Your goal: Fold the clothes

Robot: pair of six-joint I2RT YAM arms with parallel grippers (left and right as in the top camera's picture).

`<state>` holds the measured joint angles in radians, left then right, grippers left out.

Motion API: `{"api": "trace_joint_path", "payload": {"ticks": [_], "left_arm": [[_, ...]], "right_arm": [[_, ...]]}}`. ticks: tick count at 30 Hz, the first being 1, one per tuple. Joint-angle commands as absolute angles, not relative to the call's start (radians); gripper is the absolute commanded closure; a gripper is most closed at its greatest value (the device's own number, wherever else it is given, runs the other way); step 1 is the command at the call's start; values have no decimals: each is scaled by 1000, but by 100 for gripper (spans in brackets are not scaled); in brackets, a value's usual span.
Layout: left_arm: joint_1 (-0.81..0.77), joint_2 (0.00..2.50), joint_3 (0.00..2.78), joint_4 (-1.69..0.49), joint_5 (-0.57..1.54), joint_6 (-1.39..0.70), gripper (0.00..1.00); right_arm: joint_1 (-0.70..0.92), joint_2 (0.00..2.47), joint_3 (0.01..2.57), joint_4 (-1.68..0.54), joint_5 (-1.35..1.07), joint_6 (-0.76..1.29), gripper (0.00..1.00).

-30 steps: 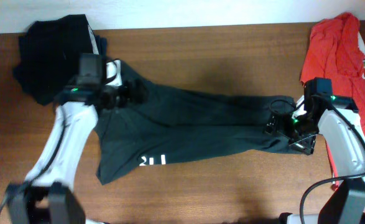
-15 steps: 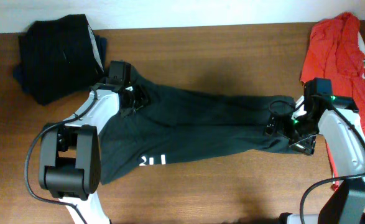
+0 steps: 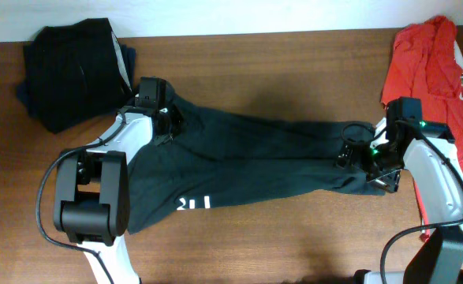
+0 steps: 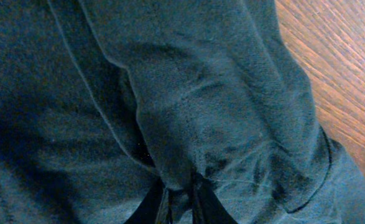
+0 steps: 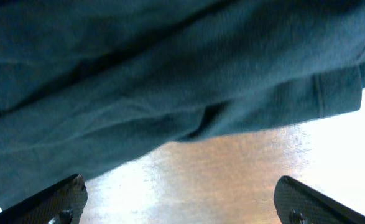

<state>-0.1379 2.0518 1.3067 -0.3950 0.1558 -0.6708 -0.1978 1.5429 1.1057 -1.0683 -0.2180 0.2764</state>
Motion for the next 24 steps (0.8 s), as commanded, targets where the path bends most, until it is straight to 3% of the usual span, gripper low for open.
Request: {"api": "trace_joint_path", "payload": {"ticks": [1, 4, 8, 10, 13, 19, 21, 24], "left_arm": [[-139, 2089, 1301, -397, 155, -666, 99], [-139, 2089, 1301, -400, 145, -666, 100], [-139, 2089, 1301, -405, 145, -665, 100], [-139, 2089, 1301, -405, 141, -658, 100], [-139, 2089, 1301, -405, 141, -658, 99], [-139, 2089, 1301, -405, 141, -658, 100], [-139, 2089, 1301, -405, 141, -658, 99], [-139, 2089, 1301, -404, 141, -658, 100]], "right_arm": [[-192, 1546, 1157, -1057, -205, 270, 0], [-192, 1546, 1210, -1000, -3, 413, 0], [-206, 1597, 1210, -840, -6, 380, 0], [-224, 1690, 1218, -799, -18, 371, 13], [-225, 1818, 1219, -733, -113, 265, 16], [-224, 1921, 1219, -624, -149, 213, 43], [-224, 1922, 1219, -623, -135, 213, 45], [-224, 1922, 1219, -619, -116, 217, 79]]}}
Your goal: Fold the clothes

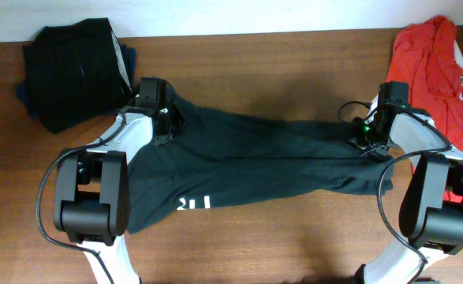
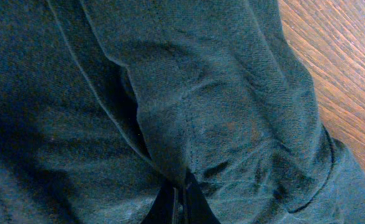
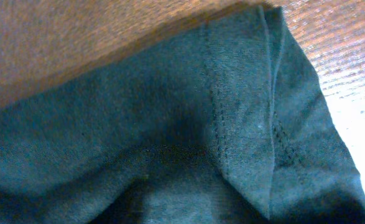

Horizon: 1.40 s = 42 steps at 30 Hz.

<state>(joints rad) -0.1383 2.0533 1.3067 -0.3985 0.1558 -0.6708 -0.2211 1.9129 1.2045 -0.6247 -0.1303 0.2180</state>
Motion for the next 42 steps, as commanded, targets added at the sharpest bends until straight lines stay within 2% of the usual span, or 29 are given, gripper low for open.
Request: {"api": "trace_joint_path", "payload": {"ticks": [1, 2, 5, 6, 7, 11, 15, 19, 20, 27, 30, 37, 40, 41, 42], "left_arm": [[-139, 2089, 1301, -404, 141, -658, 100], [-139, 2089, 1301, -403, 141, -658, 99], [-139, 2089, 1301, -400, 141, -658, 99], [-139, 2089, 1301, -400, 141, -658, 99], [-139, 2089, 1301, -401, 141, -658, 99], [-139, 2089, 1301, -400, 141, -658, 100], [-139, 2089, 1301, -400, 141, -658, 100], [-139, 2089, 1301, -401, 141, -658, 99], [-139, 2089, 1301, -401, 141, -657, 99], [-141, 2015, 1352, -405, 160, -587, 99], [-142, 1950, 1355, -408, 160, -570, 99], [-142, 1935, 1355, -432, 159, -566, 99], [-142, 1935, 1355, -430, 157, -567, 99], [-142, 1935, 1355, -431, 152, -567, 100], [-142, 1935, 1355, -430, 148, -567, 99]], "right_arm": [[-224, 1922, 1219, -616, -116, 217, 90], [-224, 1922, 1219, -614, -116, 217, 96], [-224, 1922, 1225, -609, -115, 221, 96], [-225, 1922, 1232, -617, -89, 222, 70], [-225, 1922, 1243, -636, 5, 246, 28], [-225, 1923, 1258, -665, 77, 239, 28], [-222, 1983, 1255, -673, -7, 239, 43], [-224, 2002, 1265, -670, -6, 240, 88], [-228, 2002, 1282, -683, -3, 241, 94], [-231, 2002, 1504, -851, -3, 243, 96], [-231, 2002, 1555, -888, -3, 243, 87], [-231, 2002, 1554, -898, -10, 243, 82], [-217, 2002, 1549, -930, -131, 243, 64], [-202, 2002, 1543, -956, -223, 244, 47], [-181, 2002, 1541, -986, -324, 244, 23]]}}
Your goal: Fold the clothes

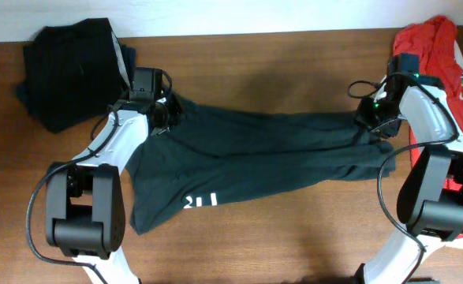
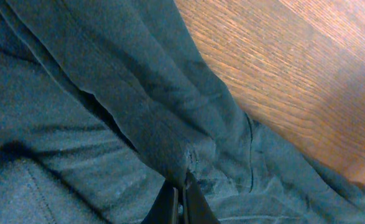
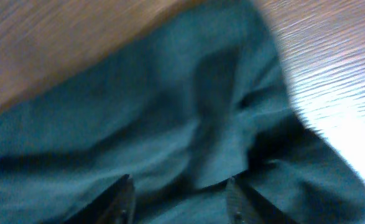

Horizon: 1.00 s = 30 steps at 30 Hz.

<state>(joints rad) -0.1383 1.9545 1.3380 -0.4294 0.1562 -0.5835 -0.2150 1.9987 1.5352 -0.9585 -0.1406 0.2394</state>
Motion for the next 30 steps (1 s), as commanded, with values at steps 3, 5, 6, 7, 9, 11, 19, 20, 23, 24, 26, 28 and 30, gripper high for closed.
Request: {"api": "trace_joint_path", "payload": {"ticks": [3, 5, 6, 7, 9, 11, 19, 20, 23, 24, 26, 28, 30], "left_arm": [[-142, 1935, 1355, -435, 141, -567, 100], [-142, 1935, 1355, -435, 141, -567, 99], [-142, 1935, 1355, -439, 141, -567, 99], [-142, 1935, 1355, -442, 141, -567, 100], [-142, 1935, 1355, -442, 141, -567, 100], [-142, 1935, 1355, -445, 140, -566, 100], [-142, 1935, 1355, -447, 133, -566, 99], [-142, 1935, 1355, -447, 133, -566, 100], [-142, 1935, 1355, -447, 133, -566, 99], [-142, 1935, 1355, -447, 133, -566, 99], [-142, 1935, 1355, -446, 134, -566, 100], [-142, 1931, 1367, -462, 162, -566, 100], [-144, 1900, 1394, -480, 179, -566, 100]], "right_arm": [[-105, 2004, 1541, -1014, -370, 249, 6], [-50, 2010, 1541, -1006, -300, 306, 6], [-35, 2019, 1541, -999, -257, 317, 6], [-23, 2037, 1541, -996, -193, 340, 6], [-21, 2089, 1541, -968, -171, 358, 6], [-21, 2131, 1541, -939, -168, 384, 7], [-21, 2138, 1541, -849, -144, 422, 70], [-21, 2138, 1541, -848, -144, 422, 78], [-22, 2138, 1541, -847, -118, 425, 96], [-27, 2138, 1544, -847, -118, 425, 96], [-47, 2138, 1590, -895, -119, 424, 96], [-81, 2138, 1692, -1004, -119, 419, 96], [-106, 2138, 1777, -1072, -122, 370, 96]]}}
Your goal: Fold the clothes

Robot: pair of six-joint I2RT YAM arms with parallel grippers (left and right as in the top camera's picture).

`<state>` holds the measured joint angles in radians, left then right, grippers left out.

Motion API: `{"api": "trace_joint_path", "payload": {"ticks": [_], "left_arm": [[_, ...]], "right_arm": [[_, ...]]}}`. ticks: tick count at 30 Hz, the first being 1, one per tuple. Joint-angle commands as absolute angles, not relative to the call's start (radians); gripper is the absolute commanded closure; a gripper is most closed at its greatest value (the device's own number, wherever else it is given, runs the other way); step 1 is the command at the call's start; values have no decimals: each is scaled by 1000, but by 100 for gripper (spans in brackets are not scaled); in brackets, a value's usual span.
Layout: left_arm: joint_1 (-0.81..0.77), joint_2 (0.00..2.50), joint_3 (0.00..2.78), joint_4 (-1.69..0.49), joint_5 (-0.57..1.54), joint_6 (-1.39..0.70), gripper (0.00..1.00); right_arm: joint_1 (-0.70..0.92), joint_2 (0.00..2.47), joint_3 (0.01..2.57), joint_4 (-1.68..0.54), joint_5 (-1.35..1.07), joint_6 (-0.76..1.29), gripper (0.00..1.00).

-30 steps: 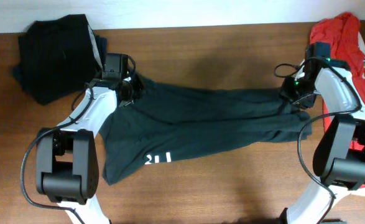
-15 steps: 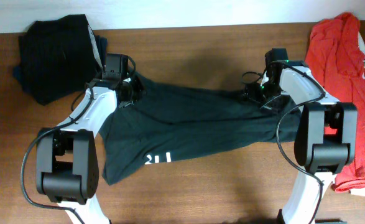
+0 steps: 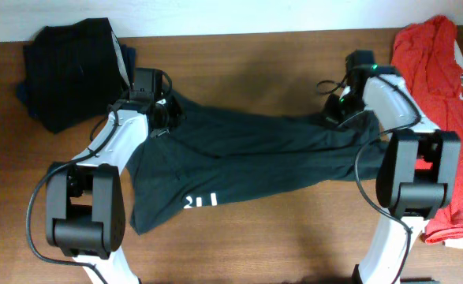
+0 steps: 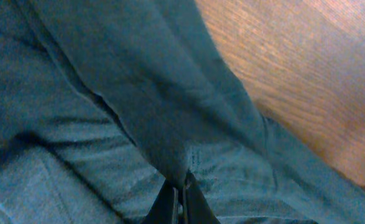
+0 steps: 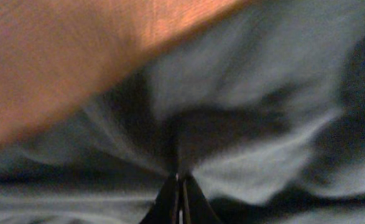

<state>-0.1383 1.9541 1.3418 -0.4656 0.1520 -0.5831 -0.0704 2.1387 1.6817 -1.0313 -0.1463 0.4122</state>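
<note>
Dark teal trousers lie stretched across the brown table, waist to the left, leg ends to the right. My left gripper is shut on the upper waist corner; the left wrist view shows its fingertips pinching a fold of teal cloth. At the trousers' upper right edge my right gripper is shut on the cloth; the blurred right wrist view shows its tips closed on a gathered pleat of the fabric.
A folded black garment sits at the back left corner. A red garment lies heaped along the right edge, with a bit of white cloth beside it. Bare table stretches behind and in front of the trousers.
My right gripper has shifted left along the trousers' upper edge, drawing the leg ends inward from the red garment. The left gripper keeps its hold at the waist, barely moved.
First my right gripper stood open at the lower leg end while the left pinched the waist. It then sat at the upper leg hem. A second ago both grippers held the cloth farther back. The right now grips it nearer the middle.
</note>
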Motion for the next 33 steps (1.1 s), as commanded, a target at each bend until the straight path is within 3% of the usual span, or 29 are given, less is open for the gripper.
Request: {"api": "trace_joint_path", "payload": {"ticks": [1, 5, 10, 17, 22, 23, 25, 27, 33], "left_arm": [[-144, 1879, 1405, -484, 179, -566, 100], [-144, 1771, 1415, -523, 178, -558, 99], [-144, 1688, 1415, -720, 139, -551, 99], [-144, 1688, 1402, -1102, 122, -551, 100], [-211, 1688, 1355, -1196, 126, -552, 100], [-240, 1688, 1340, -1193, 126, -552, 99], [-281, 1688, 1312, -1188, 126, -552, 100], [-312, 1688, 1294, -1188, 123, -552, 100], [-257, 1688, 1294, -1370, -112, -692, 100]], "right_arm": [[-114, 2138, 1816, -1103, -123, 353, 96], [-138, 2138, 1943, -1203, -121, 252, 96], [-165, 2138, 2088, -1386, -118, 136, 95], [-164, 2139, 2091, -1607, -84, 82, 92], [-159, 2139, 2091, -1661, -67, 83, 91], [-152, 2139, 2091, -1677, -67, 84, 82], [-128, 2139, 2085, -1699, -68, 86, 28], [-96, 2139, 2062, -1699, -67, 86, 2], [-46, 2139, 1930, -1652, -66, 86, 1]]}}
